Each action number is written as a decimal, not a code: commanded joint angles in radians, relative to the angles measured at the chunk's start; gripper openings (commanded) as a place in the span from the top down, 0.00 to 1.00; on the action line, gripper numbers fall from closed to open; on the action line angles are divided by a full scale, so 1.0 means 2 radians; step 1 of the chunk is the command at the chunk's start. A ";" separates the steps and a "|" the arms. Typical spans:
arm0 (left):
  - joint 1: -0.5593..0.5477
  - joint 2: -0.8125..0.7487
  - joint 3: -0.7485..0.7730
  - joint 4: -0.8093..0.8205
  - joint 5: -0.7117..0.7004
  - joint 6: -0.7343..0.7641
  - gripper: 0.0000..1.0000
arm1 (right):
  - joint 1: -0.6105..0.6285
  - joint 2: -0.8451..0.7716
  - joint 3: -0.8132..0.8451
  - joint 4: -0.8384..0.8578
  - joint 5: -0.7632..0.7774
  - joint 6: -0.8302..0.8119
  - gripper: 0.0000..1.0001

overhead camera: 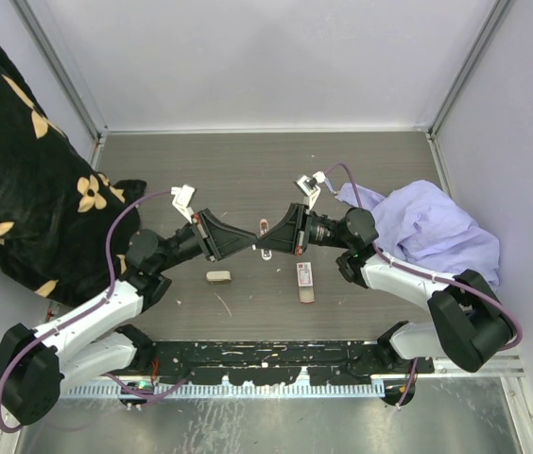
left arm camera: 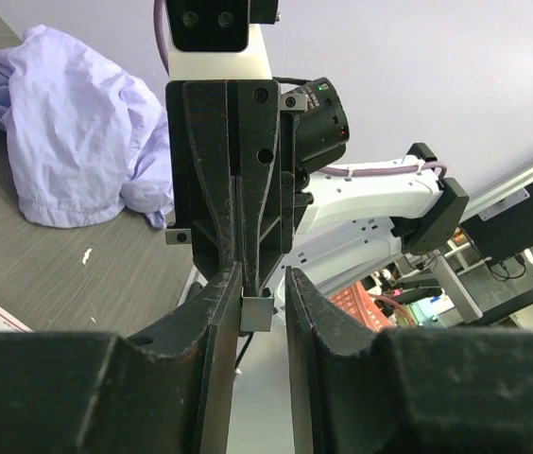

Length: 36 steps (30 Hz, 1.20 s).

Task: Load the staples into the stapler
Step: Pick up the staple from the center of the board.

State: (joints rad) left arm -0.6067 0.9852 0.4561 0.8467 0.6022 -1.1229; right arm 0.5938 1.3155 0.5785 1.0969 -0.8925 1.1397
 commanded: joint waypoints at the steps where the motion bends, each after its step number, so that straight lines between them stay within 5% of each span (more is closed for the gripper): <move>1: -0.006 -0.015 0.026 -0.022 0.010 0.027 0.73 | 0.001 -0.008 0.004 0.017 0.011 -0.004 0.99; 17: -0.013 -0.024 0.039 -0.089 -0.005 0.056 0.81 | 0.001 -0.019 0.007 -0.052 0.022 -0.049 0.99; 23: -0.013 -0.029 0.056 -0.140 -0.027 0.061 0.82 | 0.001 -0.035 -0.001 -0.090 0.033 -0.079 0.60; 26: -0.013 -0.031 0.067 -0.171 -0.041 0.070 0.82 | -0.004 -0.048 -0.008 -0.108 0.041 -0.091 0.49; 36: -0.012 0.002 0.113 -0.296 -0.088 0.111 0.83 | -0.060 -0.124 -0.036 -0.217 0.098 -0.141 0.39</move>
State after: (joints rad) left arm -0.6292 0.9581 0.6132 0.3622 0.4812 -0.9623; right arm 0.5076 1.1343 0.5148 0.7563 -0.7765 0.9325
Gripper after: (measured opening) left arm 0.189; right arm 0.613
